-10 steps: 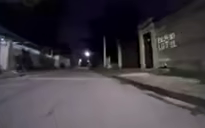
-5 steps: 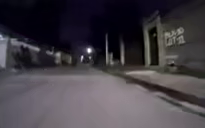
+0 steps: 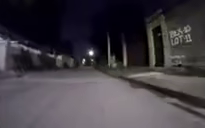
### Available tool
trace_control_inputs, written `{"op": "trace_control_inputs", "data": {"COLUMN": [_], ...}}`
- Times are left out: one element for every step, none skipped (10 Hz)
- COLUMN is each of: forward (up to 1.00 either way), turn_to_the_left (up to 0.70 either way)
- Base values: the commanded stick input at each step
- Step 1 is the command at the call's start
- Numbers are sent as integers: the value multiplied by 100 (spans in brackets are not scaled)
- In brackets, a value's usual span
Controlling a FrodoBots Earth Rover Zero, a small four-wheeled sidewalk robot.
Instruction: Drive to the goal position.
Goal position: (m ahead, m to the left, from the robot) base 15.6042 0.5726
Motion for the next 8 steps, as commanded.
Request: {"op": "trace_control_inputs", "data": {"forward": [70,70,70,70,70,70,70,70], "turn_to_the_left": [0,0,0,0,0,0,0,0]}}
